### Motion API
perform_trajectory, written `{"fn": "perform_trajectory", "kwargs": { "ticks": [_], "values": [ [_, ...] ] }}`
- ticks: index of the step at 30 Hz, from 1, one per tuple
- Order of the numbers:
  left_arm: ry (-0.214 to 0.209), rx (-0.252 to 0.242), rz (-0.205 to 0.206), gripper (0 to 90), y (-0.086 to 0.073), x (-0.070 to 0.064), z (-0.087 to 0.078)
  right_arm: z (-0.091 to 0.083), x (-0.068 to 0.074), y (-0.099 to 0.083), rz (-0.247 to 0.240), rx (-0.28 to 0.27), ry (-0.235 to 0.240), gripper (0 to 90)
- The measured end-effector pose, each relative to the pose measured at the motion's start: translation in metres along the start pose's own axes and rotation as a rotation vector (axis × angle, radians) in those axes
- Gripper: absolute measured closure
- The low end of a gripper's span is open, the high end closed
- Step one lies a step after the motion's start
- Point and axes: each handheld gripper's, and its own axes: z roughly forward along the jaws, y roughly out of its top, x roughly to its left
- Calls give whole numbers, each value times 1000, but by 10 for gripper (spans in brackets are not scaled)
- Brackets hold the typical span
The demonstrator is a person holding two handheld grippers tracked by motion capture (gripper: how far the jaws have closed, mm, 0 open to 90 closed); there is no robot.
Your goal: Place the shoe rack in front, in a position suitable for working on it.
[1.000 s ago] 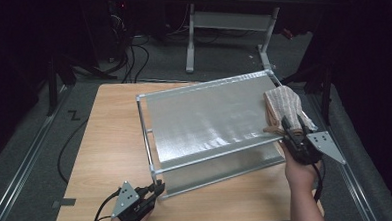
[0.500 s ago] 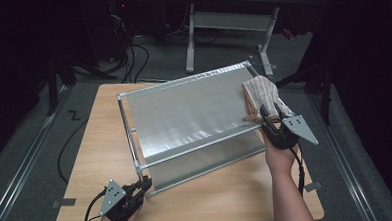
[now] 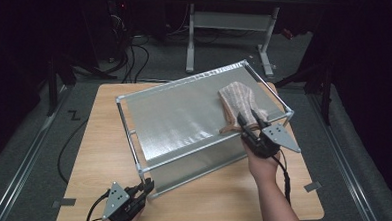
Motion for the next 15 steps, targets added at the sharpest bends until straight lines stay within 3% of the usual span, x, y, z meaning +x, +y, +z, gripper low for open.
{"fn": "perform_trajectory", "kwargs": {
  "ticks": [4, 5, 6, 7, 15],
  "values": [
    [-24, 1, 7, 788, 0, -5, 3, -6, 23, -1, -1, -15, 49, 581],
    [-34, -32, -35, 789, 0, -10, 6, -8, 29, -1, -1, -17, 62, 581],
    [-44, -10, 17, 788, 0, -8, 6, -10, 35, -1, 0, -20, 76, 581],
    [-57, -15, 27, 788, 1, -10, 8, -12, 41, -1, -1, -21, 88, 581],
    [-63, -13, 54, 791, 2, -15, 16, -27, 88, -1, -4, -35, 194, 579]
  ]
}}
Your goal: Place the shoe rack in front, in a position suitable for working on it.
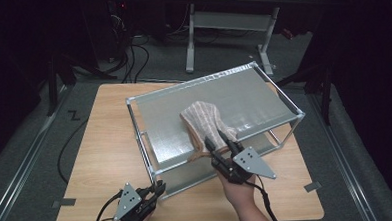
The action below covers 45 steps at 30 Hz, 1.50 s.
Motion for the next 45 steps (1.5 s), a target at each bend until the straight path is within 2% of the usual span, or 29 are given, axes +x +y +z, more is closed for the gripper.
{"fn": "perform_trajectory", "kwargs": {
  "ticks": [7, 13, 17, 20, 26, 31, 35, 45],
  "values": [
    [-5, 0, -2, 791, 0, 0, 0, 3, 41, 2, 23, -6, 72, 577],
    [-8, -3, -3, 790, 0, 0, 1, 11, 71, 1, 22, -19, 123, 576],
    [-10, 0, -2, 790, 0, 0, 0, 14, 86, 1, 14, -23, 153, 576],
    [-12, 0, -5, 789, 0, 1, 0, 14, 88, 1, -5, -24, 149, 575],
    [-8, 4, -4, 791, 0, 0, 0, 13, 83, 1, -30, -11, 119, 574],
    [-12, 6, -3, 791, 0, 0, -1, 8, 67, 0, -33, -14, 78, 572],
    [-14, 6, -6, 791, 0, 0, -1, 1, 43, -2, -45, -23, 19, 571],
    [-13, 2, -18, 790, 0, 0, -1, -10, -12, -6, -62, -22, -93, 570]
  ]
}}
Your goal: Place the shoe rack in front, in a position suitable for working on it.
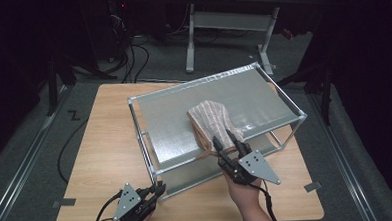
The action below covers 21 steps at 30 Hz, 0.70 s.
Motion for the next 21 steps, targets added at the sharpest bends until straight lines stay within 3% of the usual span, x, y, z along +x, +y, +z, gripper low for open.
{"fn": "perform_trajectory", "kwargs": {
  "ticks": [21],
  "values": [
    [-5, -1, -3, 789, 0, 0, 0, -10, -87, -3, 9, 43, -184, 568]
  ]
}}
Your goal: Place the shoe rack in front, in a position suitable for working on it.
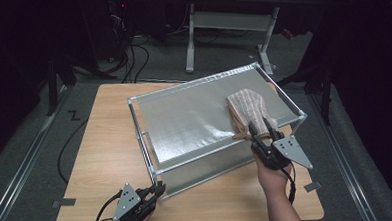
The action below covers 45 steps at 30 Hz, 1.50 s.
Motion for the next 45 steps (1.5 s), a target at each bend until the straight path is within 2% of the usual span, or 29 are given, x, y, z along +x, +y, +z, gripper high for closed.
{"fn": "perform_trajectory", "kwargs": {
  "ticks": [9, 13, 16, 17, 18, 19, 20, 22, 25, 30, 33, 36, 37, 38, 41, 45],
  "values": [
    [3, 1, 5, 790, 0, 0, -1, 2, -44, 2, -10, 41, -80, 568],
    [5, 1, 4, 790, 0, 1, -1, 2, -64, 3, -14, 55, -142, 567],
    [6, 3, 4, 790, 0, 1, -1, 2, -74, 3, -27, 64, -181, 565],
    [11, 18, -15, 791, 0, -1, -3, 2, -77, 4, -27, 67, -190, 565],
    [5, 3, 6, 791, 0, 1, -2, 2, -79, 4, -26, 68, -194, 565],
    [4, 3, 5, 791, 0, 1, -1, 2, -81, 4, -27, 68, -200, 566],
    [13, 17, -15, 791, 0, -1, -3, 2, -82, 4, -24, 68, -202, 566],
    [9, 3, 6, 791, 0, 0, -1, 3, -82, 4, -17, 68, -203, 569],
    [12, 2, 12, 791, 0, 0, -1, 3, -81, 4, -9, 69, -202, 579],
    [2, 2, 6, 791, 0, 0, -2, 2, -81, 4, -1, 70, -192, 581],
    [3, 2, 8, 791, 0, 0, -2, 3, -83, 6, -24, 82, -194, 578],
    [-2, 1, 9, 790, 0, 0, -2, 4, -86, 5, -14, 81, -199, 580],
    [2, 15, -12, 791, -1, -2, -3, 4, -85, 5, -11, 74, -200, 586],
    [0, 14, -11, 790, -1, -2, -3, 4, -84, 4, -4, 71, -194, 592],
    [-3, 15, -12, 790, -1, -3, -2, 3, -77, 4, 21, 64, -159, 597],
    [-4, 15, -9, 791, -1, -4, -2, 0, -55, 3, 23, 46, -108, 598]
  ]
}}
